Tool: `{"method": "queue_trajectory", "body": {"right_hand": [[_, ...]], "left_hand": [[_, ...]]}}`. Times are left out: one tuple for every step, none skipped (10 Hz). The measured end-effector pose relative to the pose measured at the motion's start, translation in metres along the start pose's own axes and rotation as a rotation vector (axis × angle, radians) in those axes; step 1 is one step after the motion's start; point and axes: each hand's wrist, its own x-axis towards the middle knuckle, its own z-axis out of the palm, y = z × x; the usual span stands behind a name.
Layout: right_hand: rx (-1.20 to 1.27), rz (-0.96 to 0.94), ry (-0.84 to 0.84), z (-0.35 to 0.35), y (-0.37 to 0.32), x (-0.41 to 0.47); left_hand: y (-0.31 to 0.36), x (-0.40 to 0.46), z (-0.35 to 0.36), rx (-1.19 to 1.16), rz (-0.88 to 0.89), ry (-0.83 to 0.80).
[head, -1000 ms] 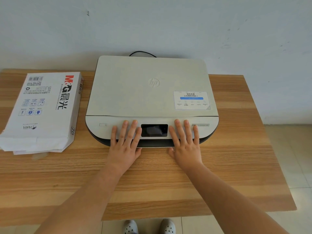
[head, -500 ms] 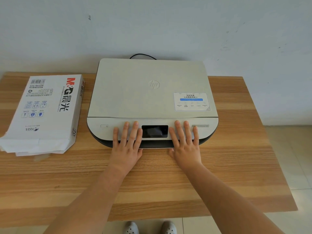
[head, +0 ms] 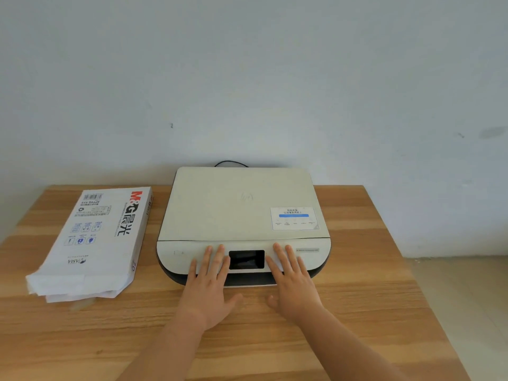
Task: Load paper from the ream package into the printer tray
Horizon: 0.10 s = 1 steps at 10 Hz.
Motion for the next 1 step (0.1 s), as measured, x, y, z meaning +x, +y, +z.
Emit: {"method": "queue_trajectory", "body": {"right_hand": [[0.114, -0.001, -0.064, -0.0186, -0.0062, -0.0176]], "left_hand": [[0.0059, -0.0117, -0.0170, -0.120, 0.003, -0.088]]}}
